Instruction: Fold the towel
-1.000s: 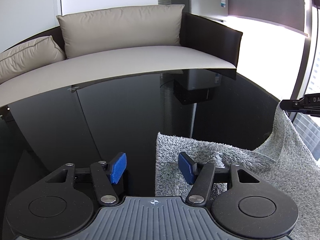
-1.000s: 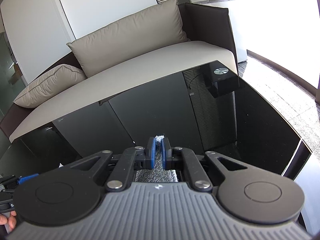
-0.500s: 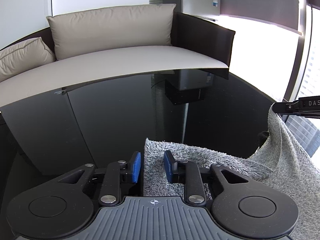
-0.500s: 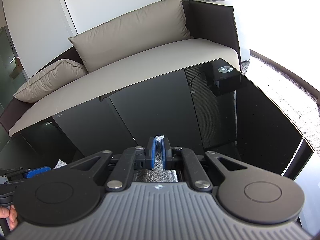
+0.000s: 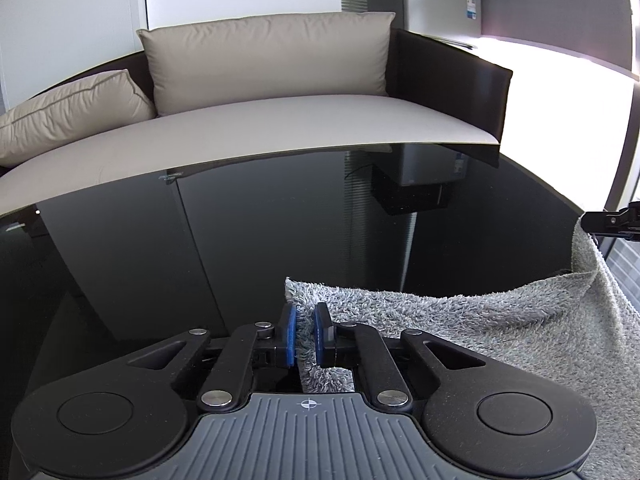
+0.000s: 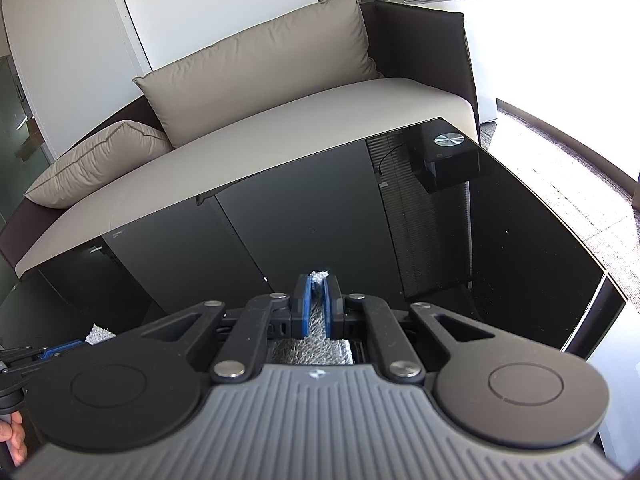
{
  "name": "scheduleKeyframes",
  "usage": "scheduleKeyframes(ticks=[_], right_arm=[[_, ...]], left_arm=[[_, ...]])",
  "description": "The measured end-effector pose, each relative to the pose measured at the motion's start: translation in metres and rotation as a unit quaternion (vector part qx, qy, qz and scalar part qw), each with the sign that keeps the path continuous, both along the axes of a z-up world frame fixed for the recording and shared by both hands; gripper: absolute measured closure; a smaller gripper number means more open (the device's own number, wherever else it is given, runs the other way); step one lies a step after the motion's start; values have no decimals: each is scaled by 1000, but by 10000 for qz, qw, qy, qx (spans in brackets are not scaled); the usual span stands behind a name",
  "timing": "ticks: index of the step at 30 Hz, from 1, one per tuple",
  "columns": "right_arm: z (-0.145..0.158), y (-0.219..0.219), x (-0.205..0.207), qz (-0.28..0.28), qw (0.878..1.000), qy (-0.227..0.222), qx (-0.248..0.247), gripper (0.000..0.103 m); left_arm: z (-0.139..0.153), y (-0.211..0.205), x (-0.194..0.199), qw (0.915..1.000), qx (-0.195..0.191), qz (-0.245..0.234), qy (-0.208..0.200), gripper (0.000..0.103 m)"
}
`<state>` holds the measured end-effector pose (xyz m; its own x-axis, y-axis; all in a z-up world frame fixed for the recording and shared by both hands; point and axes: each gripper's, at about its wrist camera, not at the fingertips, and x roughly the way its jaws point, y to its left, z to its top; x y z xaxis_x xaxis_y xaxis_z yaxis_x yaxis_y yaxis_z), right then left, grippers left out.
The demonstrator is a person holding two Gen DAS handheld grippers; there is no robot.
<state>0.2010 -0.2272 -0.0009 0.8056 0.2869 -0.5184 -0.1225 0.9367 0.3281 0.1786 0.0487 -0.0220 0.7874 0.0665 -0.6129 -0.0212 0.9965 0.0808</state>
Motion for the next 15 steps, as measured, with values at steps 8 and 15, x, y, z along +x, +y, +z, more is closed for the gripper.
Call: scheduleKeyframes(ticks=[8,15], right_arm=[[-1,-1,9,-196,9994,53,275,96],[-7,-7,16,-360,9975,223,571,93]], left_arm=[[7,1,-3,9995,164,209,-157,94],[7,3,-2,9988,266,363,-177,94]])
